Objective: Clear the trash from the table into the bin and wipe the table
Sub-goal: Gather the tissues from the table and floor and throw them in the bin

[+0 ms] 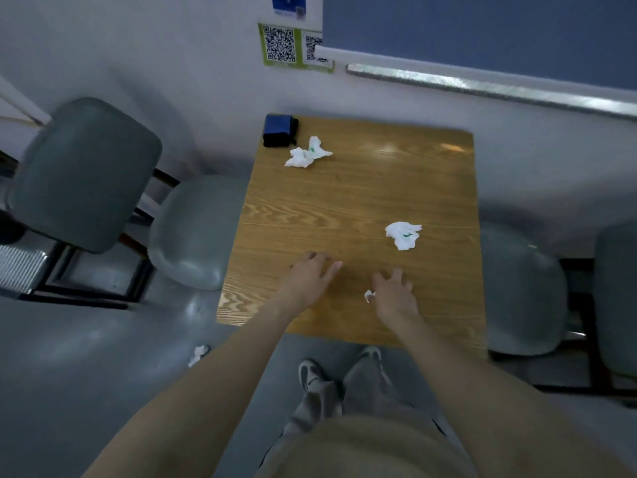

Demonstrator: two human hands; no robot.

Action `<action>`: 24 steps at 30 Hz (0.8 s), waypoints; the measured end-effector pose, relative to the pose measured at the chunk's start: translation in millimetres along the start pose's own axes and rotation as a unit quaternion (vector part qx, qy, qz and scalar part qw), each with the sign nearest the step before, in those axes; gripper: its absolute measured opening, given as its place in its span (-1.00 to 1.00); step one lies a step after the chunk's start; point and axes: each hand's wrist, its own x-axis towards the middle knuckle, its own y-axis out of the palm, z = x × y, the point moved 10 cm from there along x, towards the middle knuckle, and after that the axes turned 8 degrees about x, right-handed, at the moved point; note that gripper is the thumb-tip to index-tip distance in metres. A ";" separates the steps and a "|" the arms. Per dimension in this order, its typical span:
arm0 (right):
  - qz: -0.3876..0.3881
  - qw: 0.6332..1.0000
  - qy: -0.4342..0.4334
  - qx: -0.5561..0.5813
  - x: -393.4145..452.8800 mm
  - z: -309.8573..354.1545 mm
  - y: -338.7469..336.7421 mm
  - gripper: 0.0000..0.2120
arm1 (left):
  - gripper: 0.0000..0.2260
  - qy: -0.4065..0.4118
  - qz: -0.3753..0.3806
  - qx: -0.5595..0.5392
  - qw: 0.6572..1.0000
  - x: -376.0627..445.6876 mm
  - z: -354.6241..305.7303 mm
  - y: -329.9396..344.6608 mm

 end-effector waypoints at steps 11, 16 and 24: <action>0.003 0.998 -0.056 0.025 17.8 2.4 -15.9 -0.72 | -0.50 0.034 -0.001 0.047 0.998 41.1 -36.1 -17.6; -0.082 0.989 -0.114 0.039 42.6 16.5 -77.3 -0.60 | -0.52 0.026 -0.020 0.046 0.998 54.7 -48.8 -36.3; -0.047 0.994 -0.099 0.018 93.1 1.5 -101.9 -0.68 | -0.54 0.006 -0.018 0.037 0.999 63.9 -59.2 -43.6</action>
